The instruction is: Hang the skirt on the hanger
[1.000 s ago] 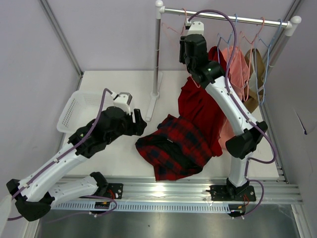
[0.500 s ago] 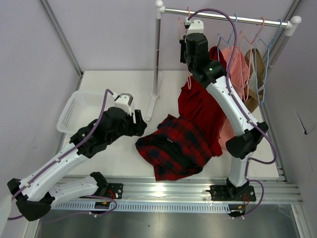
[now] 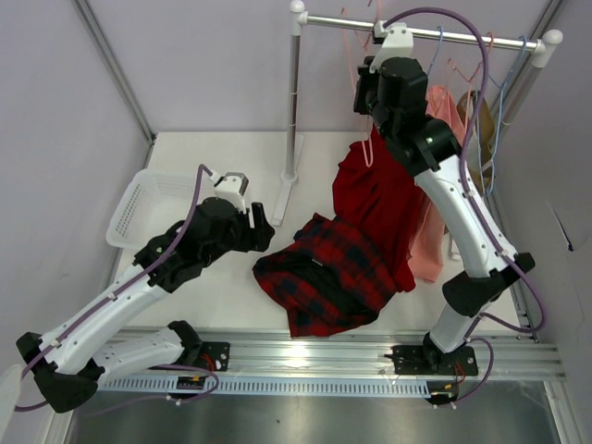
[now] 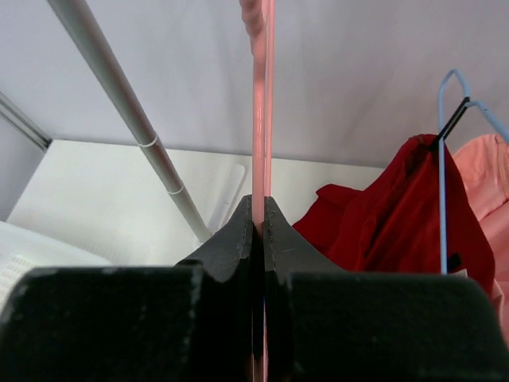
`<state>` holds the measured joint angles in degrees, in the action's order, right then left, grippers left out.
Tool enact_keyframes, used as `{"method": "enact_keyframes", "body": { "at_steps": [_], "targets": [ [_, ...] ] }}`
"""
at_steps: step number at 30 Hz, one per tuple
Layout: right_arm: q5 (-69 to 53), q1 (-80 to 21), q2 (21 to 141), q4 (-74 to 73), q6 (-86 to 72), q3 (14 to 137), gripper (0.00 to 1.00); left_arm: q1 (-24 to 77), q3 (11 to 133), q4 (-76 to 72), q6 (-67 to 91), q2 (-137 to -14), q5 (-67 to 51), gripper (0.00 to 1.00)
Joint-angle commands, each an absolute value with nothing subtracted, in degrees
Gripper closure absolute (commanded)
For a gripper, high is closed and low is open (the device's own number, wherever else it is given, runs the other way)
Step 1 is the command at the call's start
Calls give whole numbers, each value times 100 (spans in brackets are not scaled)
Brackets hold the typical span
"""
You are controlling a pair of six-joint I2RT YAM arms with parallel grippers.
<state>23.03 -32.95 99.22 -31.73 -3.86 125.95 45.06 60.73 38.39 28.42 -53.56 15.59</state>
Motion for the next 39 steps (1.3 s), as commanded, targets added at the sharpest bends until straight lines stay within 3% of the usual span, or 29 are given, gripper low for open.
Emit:
{"method": "enact_keyframes", "body": {
  "at_steps": [1, 7, 15, 18, 21, 28, 39],
  "targets": [
    [2162, -3270, 9475, -3137, -597, 12525, 100, 4377, 6003, 3630, 2821, -5423, 1363, 28],
    [1741, -3278, 8904, -3735, -1054, 12025, 100, 4254, 5941, 3568, 2813, -5519, 1222, 28],
    [388, -3621, 6930, -4350, -1888, 9627, 100, 4210, 5468, 3533, 3085, -5766, 993, 38],
    [-42, -3875, 6365, -4544, -2117, 8714, 100, 4210, 5239, 3437, 3208, -5757, 1002, 47],
    [-762, -3972, 5714, -4623, -2443, 8018, 100, 4210, 5089, 3366, 3278, -5792, 1046, 48],
    [-1650, -4078, 5019, -4860, -2830, 7428, 100, 4228, 4817, 2901, 3024, -5800, 739, 48],
    [-1925, -4157, 4632, -5203, -2936, 6909, 100, 4219, 4746, 2698, 2505, -6248, 800, 53]
  ]
}}
